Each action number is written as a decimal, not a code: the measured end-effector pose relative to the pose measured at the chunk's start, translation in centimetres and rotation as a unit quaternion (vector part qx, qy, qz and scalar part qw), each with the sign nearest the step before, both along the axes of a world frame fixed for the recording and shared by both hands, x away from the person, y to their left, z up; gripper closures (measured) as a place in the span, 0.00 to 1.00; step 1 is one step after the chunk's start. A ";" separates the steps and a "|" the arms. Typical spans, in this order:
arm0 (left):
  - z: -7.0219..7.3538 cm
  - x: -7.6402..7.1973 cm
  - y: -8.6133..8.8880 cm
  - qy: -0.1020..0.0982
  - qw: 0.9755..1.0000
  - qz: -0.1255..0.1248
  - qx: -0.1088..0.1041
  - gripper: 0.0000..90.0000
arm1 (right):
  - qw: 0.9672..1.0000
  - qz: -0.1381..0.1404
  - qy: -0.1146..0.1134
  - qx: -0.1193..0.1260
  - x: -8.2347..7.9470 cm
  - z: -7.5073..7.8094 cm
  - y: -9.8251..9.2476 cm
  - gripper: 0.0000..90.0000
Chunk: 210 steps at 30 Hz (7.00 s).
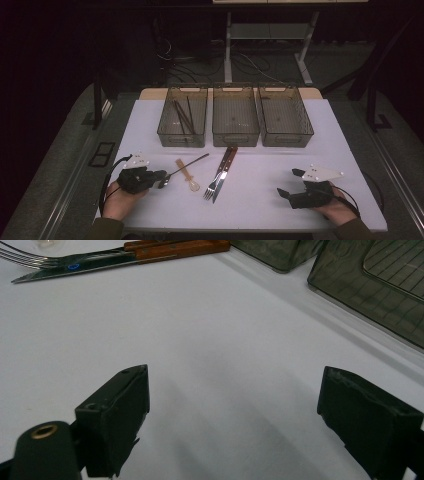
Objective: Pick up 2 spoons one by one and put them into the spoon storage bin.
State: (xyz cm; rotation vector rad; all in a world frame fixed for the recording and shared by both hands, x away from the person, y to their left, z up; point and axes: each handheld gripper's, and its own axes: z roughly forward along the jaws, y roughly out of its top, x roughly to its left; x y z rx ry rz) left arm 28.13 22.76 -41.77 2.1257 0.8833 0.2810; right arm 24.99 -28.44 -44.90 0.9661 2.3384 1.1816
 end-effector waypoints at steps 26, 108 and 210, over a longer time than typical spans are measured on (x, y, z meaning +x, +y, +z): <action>3.6 4.6 -4.5 -0.033 0.999 -0.005 -0.043 0.98 | 0.999 -0.015 0.013 0.036 0.3 0.0 0.0 0.13; 5.3 11.4 -14.4 -0.012 1.000 -0.021 -0.019 0.49 | 0.999 -0.006 0.011 0.041 0.1 0.2 0.2 0.13; -1.5 1.8 -7.6 0.065 0.989 -0.098 0.087 0.98 | 0.999 -0.009 0.010 0.032 0.0 0.1 0.1 0.13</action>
